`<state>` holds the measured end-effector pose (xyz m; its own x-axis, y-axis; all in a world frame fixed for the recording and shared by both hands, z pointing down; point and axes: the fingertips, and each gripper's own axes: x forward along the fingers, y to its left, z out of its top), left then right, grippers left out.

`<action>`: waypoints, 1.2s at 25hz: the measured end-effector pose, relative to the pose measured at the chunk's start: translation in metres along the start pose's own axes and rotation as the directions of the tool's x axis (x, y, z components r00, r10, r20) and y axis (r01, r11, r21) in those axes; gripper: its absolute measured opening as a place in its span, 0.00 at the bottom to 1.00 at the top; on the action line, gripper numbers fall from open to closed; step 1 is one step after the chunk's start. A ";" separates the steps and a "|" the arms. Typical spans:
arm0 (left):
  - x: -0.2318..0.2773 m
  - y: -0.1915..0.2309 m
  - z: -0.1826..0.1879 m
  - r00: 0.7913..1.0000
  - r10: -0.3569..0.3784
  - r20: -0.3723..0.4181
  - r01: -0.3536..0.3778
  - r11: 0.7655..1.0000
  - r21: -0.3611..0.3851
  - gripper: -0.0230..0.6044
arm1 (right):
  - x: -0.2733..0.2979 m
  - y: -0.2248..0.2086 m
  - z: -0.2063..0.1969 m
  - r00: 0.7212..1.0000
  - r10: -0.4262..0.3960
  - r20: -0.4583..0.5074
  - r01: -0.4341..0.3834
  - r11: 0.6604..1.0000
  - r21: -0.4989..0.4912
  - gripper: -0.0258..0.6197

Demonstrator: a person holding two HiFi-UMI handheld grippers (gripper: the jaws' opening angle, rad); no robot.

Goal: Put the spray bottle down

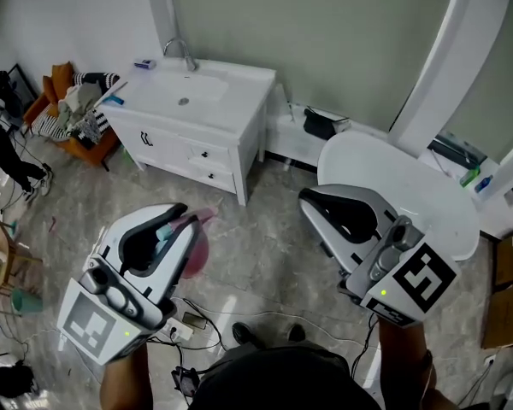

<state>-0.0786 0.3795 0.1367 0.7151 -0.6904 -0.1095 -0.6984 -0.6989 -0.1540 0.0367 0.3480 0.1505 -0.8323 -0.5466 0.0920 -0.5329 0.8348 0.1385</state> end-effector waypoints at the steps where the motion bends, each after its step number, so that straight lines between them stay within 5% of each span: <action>1: -0.001 0.001 -0.002 1.000 -0.004 0.004 0.004 1.000 0.001 0.12 | 0.001 0.000 -0.002 1.000 -0.006 0.001 0.006 1.000 -0.003 0.06; 22: 0.001 0.005 0.006 0.999 0.049 0.008 -0.049 0.999 0.018 0.12 | -0.002 -0.014 0.007 1.000 0.019 0.021 -0.018 1.000 -0.020 0.06; 30: 0.086 -0.030 -0.013 0.994 0.108 -0.025 -0.107 0.993 0.048 0.12 | -0.050 -0.091 -0.030 0.996 0.075 0.051 -0.075 0.997 -0.007 0.06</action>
<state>0.0035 0.3389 0.1452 0.6344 -0.7664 -0.1009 -0.7686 -0.6113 -0.1887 0.1312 0.2970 0.1625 -0.8767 -0.4783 0.0522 -0.4680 0.8729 0.1380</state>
